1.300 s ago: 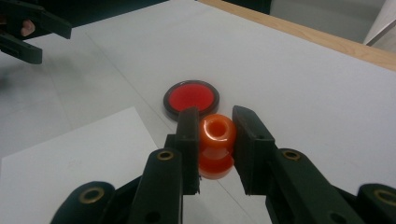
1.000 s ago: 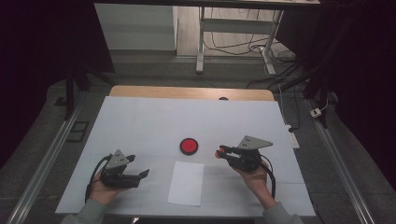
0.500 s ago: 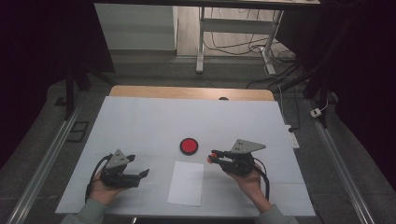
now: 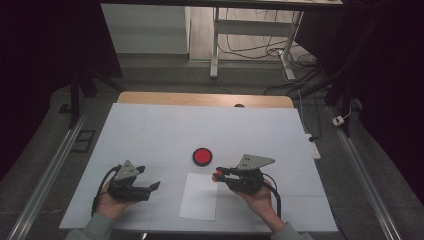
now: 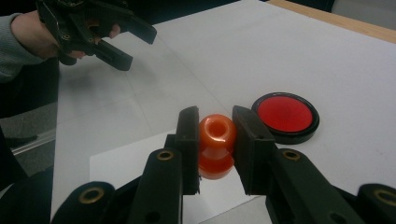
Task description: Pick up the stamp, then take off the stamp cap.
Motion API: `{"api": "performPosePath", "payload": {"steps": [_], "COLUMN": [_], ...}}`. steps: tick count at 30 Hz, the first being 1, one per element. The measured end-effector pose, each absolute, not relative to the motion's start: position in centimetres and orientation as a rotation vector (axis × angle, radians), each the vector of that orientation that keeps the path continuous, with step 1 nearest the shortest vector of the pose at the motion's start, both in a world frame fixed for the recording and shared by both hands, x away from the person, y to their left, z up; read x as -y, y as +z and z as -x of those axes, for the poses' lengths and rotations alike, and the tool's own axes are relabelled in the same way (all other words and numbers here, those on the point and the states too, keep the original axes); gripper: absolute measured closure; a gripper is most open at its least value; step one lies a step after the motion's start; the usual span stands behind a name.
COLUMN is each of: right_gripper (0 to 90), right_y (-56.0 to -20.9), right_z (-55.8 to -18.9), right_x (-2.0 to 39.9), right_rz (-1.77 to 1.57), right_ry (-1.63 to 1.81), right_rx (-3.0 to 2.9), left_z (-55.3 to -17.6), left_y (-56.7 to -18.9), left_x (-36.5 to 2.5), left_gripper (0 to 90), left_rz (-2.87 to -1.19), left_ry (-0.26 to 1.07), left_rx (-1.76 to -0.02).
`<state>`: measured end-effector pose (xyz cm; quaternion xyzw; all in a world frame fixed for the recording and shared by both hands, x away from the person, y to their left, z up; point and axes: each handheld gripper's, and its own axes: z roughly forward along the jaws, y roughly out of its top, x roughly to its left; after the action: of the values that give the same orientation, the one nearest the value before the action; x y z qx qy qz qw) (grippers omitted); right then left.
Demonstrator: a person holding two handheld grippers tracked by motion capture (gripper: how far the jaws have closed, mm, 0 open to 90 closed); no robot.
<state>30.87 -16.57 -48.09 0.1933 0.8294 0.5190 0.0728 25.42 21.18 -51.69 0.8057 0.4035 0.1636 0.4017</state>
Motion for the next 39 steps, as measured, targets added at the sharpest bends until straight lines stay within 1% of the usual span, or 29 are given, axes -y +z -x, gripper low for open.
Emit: {"api": "performPosePath", "payload": {"steps": [17, 39], "right_gripper": [71.7, 71.7], "right_y": [-48.0, -47.9], "right_z": [-30.9, -31.0], "right_x": [16.7, 16.7], "right_rz": [-0.583, -0.584], "right_ry": [1.563, 1.563], "right_rx": [-2.474, -2.462], "left_z": [-25.4, -26.0], "left_y": [-51.5, -50.5], "left_x": [-21.1, -18.7], "left_gripper": [20.1, 20.0], "left_rz": [-2.035, -2.039], "left_ry": [0.419, 0.393], "left_rx": [-1.012, -0.934]}}
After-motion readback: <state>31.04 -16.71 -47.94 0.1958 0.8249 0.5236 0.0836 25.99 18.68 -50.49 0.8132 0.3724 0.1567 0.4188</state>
